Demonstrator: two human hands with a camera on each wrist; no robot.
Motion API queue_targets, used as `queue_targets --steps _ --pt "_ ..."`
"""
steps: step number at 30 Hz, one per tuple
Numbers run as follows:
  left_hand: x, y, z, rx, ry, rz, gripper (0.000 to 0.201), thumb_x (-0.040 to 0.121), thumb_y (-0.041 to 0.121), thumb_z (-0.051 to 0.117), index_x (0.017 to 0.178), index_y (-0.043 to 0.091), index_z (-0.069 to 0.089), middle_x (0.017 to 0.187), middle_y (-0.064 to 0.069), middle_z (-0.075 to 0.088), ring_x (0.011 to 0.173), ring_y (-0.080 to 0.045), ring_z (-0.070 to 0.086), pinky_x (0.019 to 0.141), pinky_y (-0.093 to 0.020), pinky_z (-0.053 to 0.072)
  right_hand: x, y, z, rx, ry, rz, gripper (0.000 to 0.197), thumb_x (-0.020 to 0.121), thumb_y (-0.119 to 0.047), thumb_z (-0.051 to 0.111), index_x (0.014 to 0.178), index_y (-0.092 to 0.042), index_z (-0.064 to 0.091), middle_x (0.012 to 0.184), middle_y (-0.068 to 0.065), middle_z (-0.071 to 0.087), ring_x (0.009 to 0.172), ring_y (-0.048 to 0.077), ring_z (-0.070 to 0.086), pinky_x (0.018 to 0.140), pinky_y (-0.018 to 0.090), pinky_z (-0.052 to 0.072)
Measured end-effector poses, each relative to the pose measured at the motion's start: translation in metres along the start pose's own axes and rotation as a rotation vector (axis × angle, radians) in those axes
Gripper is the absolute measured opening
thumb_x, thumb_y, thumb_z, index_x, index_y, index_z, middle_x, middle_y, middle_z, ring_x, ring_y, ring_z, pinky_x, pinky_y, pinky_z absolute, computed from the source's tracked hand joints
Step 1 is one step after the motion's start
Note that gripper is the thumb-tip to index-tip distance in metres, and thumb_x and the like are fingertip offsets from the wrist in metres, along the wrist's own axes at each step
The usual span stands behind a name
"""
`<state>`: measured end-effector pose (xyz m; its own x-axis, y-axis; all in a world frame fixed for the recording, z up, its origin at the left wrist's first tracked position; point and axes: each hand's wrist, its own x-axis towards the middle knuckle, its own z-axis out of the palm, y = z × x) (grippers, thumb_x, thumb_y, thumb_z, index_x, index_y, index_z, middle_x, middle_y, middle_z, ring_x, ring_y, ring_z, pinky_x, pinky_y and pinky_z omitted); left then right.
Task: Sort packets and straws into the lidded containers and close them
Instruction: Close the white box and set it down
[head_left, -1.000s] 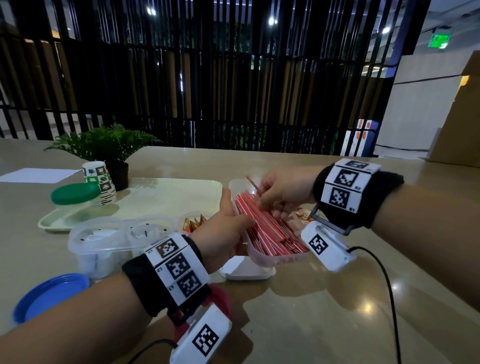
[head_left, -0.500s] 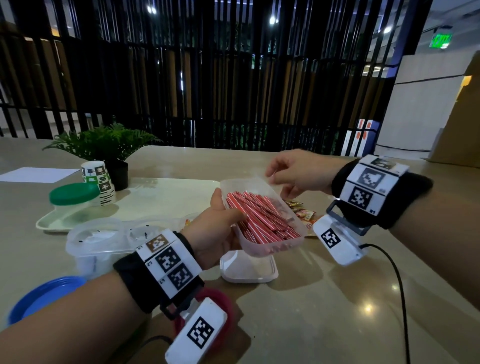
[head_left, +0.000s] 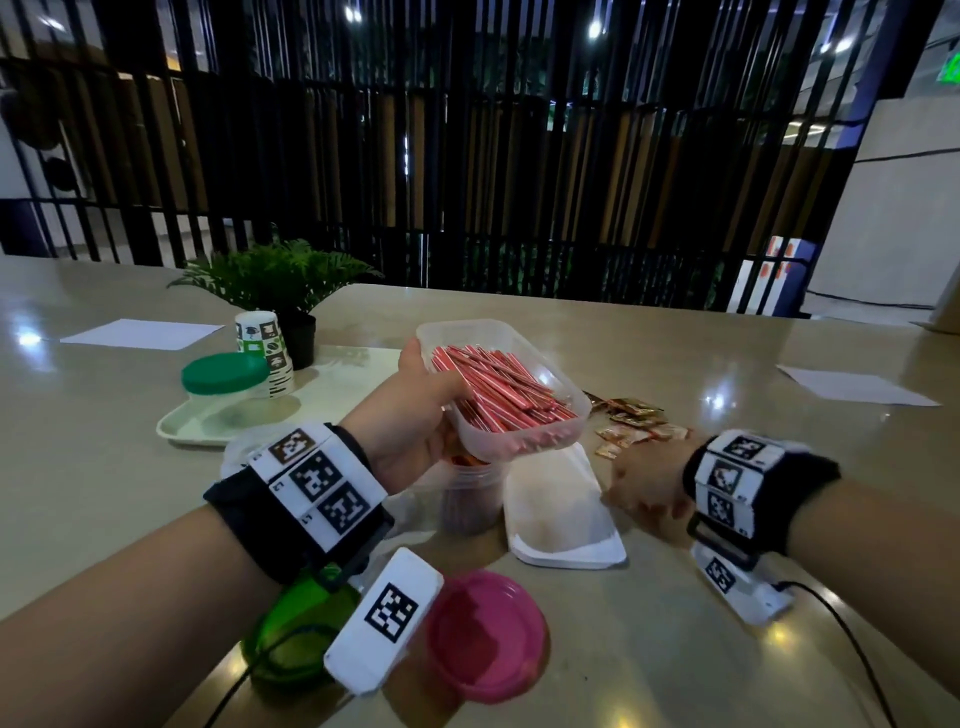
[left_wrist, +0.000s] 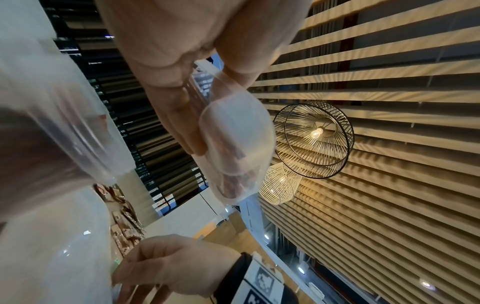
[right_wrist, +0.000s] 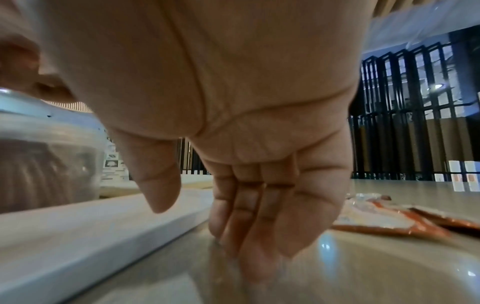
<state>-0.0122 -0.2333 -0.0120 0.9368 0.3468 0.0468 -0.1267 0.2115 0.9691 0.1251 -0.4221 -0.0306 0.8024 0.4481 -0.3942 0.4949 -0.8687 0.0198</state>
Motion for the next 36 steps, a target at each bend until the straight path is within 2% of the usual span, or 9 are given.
queue_targets --steps 6,9,11,15,19,21,25,29,36 --pt "0.005 0.008 -0.026 -0.008 -0.009 -0.015 0.066 0.093 -0.008 0.041 0.145 0.031 0.027 0.124 -0.024 0.058 0.074 -0.029 0.073 0.057 -0.036 0.057 0.009 -0.024 0.007 -0.131 -0.008 0.036 0.018 0.097 -0.027 0.05 0.106 -0.013 0.057 0.07 -0.003 0.044 0.063 0.013 0.047 0.044 0.015 0.036" --pt "0.004 0.015 -0.034 -0.028 -0.036 0.002 0.057 0.092 -0.01 0.039 0.137 0.024 0.034 0.125 -0.023 0.057 0.073 -0.029 0.072 0.057 -0.037 0.057 0.014 -0.027 0.007 -0.151 0.012 0.068 0.022 0.096 -0.021 0.046 0.105 -0.008 0.061 0.079 0.001 0.052 0.071 0.016 0.049 0.051 0.016 0.033" --pt "0.004 0.019 -0.039 -0.033 -0.051 -0.002 0.055 0.093 -0.01 0.038 0.136 0.024 0.035 0.125 -0.023 0.057 0.073 -0.029 0.072 0.058 -0.037 0.057 0.017 -0.023 0.003 -0.032 0.056 0.114 0.02 0.094 -0.019 0.049 0.089 -0.007 0.064 0.075 0.0 0.053 0.068 0.015 0.051 0.051 0.016 0.036" --pt "0.006 0.022 -0.049 -0.016 -0.062 -0.002 0.052 0.092 -0.009 0.039 0.134 0.022 0.036 0.119 -0.022 0.058 0.07 -0.029 0.071 0.056 -0.038 0.057 0.015 -0.018 -0.018 0.108 0.244 0.157 0.03 0.094 -0.019 0.048 0.065 -0.019 0.04 0.068 -0.001 0.044 0.069 0.019 0.049 0.057 0.025 0.039" --pt "0.005 0.024 -0.053 -0.007 -0.091 -0.021 0.045 0.095 -0.006 0.038 0.131 0.02 0.036 0.118 -0.022 0.057 0.07 -0.029 0.07 0.053 -0.036 0.056 -0.002 -0.024 -0.048 0.21 0.391 0.112 0.014 0.091 -0.015 0.052 0.084 -0.006 0.059 0.082 0.01 0.059 0.069 0.021 0.051 0.06 0.027 0.038" --pt "0.005 0.025 -0.052 0.006 -0.101 -0.026 0.042 0.096 -0.005 0.038 0.13 0.02 0.035 0.117 -0.02 0.058 0.071 -0.029 0.069 0.052 -0.037 0.057 -0.018 -0.033 -0.063 0.248 0.498 0.08 0.013 0.093 -0.016 0.052 0.102 -0.008 0.056 0.093 0.01 0.058 0.078 0.022 0.053 0.06 0.028 0.04" --pt "0.002 0.025 -0.047 -0.005 -0.114 -0.038 0.04 0.098 -0.004 0.037 0.118 0.03 0.039 0.114 -0.017 0.058 0.079 -0.032 0.067 0.059 -0.044 0.061 -0.051 -0.068 -0.088 0.225 0.733 -0.026 0.014 0.091 -0.016 0.048 0.104 -0.013 0.051 0.092 0.005 0.054 0.08 0.023 0.053 0.061 0.031 0.04" --pt "0.003 0.023 -0.041 -0.026 -0.11 0.001 0.052 0.099 -0.003 0.039 0.142 0.022 0.023 0.117 -0.019 0.058 0.08 -0.033 0.07 0.055 -0.042 0.059 -0.08 -0.114 -0.084 0.114 0.931 -0.12 0.014 0.092 -0.012 0.041 0.104 -0.012 0.048 0.09 0.005 0.05 0.072 0.026 0.051 0.06 0.034 0.038" --pt "0.003 0.021 -0.046 -0.077 -0.123 0.083 0.042 0.102 0.004 0.041 0.137 0.024 0.028 0.107 -0.011 0.066 0.076 -0.021 0.072 0.058 -0.038 0.058 -0.081 -0.151 -0.054 0.084 0.764 -0.248 0.03 0.091 -0.033 0.048 0.116 -0.016 0.051 0.11 0.005 0.045 0.084 0.023 0.049 0.069 0.033 0.038"
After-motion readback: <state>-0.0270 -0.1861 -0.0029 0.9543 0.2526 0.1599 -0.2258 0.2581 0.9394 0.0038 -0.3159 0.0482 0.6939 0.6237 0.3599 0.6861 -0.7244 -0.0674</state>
